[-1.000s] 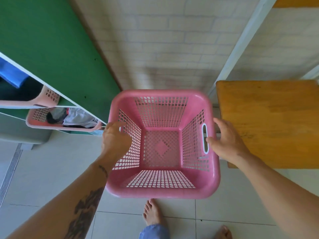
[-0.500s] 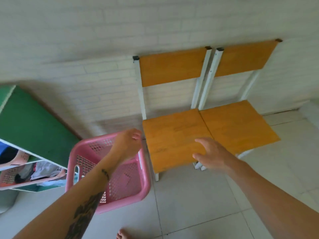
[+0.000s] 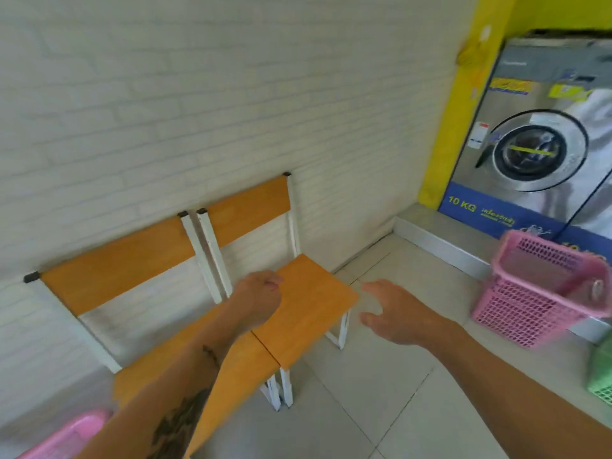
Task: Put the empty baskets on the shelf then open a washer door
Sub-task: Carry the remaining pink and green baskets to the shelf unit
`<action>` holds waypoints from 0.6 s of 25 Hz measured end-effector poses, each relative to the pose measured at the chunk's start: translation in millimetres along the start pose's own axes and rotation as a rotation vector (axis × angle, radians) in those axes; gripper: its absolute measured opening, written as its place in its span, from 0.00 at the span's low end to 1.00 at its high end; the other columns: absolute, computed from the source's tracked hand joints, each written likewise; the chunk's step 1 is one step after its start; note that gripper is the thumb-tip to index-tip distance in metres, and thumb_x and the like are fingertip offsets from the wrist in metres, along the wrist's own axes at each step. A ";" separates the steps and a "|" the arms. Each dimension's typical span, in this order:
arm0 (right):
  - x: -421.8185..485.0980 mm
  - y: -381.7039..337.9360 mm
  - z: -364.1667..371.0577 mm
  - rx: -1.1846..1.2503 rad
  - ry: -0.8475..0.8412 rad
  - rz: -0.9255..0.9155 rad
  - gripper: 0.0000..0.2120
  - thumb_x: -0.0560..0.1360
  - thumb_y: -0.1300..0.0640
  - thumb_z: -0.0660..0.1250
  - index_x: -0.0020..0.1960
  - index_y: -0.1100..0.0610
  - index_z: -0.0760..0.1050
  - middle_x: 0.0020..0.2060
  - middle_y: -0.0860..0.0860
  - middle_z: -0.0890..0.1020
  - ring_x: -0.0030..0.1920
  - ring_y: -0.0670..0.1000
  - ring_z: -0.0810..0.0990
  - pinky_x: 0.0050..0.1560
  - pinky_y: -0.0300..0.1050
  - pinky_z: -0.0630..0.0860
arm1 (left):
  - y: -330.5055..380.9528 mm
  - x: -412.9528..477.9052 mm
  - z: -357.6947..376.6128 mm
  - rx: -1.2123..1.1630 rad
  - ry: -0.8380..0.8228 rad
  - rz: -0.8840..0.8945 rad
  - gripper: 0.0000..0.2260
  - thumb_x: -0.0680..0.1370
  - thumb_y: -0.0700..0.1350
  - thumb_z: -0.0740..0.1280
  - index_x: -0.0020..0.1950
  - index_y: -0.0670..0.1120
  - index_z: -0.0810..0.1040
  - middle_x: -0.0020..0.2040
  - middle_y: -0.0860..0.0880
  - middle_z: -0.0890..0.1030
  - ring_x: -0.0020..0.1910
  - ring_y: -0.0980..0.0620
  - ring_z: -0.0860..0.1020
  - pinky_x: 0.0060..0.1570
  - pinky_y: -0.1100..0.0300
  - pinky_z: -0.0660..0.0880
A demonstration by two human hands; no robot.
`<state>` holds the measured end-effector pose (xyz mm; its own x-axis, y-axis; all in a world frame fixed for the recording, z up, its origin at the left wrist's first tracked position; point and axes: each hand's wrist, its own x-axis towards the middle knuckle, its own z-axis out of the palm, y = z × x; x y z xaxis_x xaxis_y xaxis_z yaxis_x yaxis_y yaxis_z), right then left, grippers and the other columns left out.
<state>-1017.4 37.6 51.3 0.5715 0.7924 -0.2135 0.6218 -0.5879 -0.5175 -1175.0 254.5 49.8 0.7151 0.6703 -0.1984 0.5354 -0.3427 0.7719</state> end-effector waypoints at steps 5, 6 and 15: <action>26.3 93.1 -70.6 -0.064 0.094 0.182 0.34 0.75 0.42 0.64 0.77 0.50 0.58 0.77 0.50 0.60 0.76 0.52 0.59 0.75 0.49 0.57 | 76.9 92.1 65.0 -0.018 -0.076 0.150 0.12 0.77 0.44 0.61 0.49 0.61 0.78 0.57 0.52 0.80 0.47 0.56 0.78 0.36 0.66 0.70; 34.6 110.5 -87.3 -0.074 0.112 0.225 0.34 0.75 0.42 0.64 0.77 0.50 0.58 0.77 0.50 0.59 0.76 0.52 0.58 0.75 0.49 0.56 | 94.1 115.0 81.1 -0.042 -0.105 0.172 0.11 0.77 0.44 0.61 0.49 0.60 0.79 0.57 0.52 0.80 0.47 0.56 0.78 0.36 0.66 0.71; 52.5 251.7 -219.0 0.022 0.374 0.572 0.24 0.75 0.52 0.67 0.69 0.58 0.69 0.67 0.57 0.73 0.66 0.56 0.71 0.66 0.48 0.66 | 282.0 280.2 228.7 0.030 -0.342 0.459 0.11 0.78 0.45 0.63 0.56 0.54 0.81 0.55 0.52 0.81 0.52 0.54 0.78 0.47 0.64 0.71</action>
<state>-713.7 -104.5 91.4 0.9560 0.2458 -0.1600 0.1576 -0.8908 -0.4262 -720.9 195.1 73.8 0.9793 0.1992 -0.0350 0.1449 -0.5699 0.8088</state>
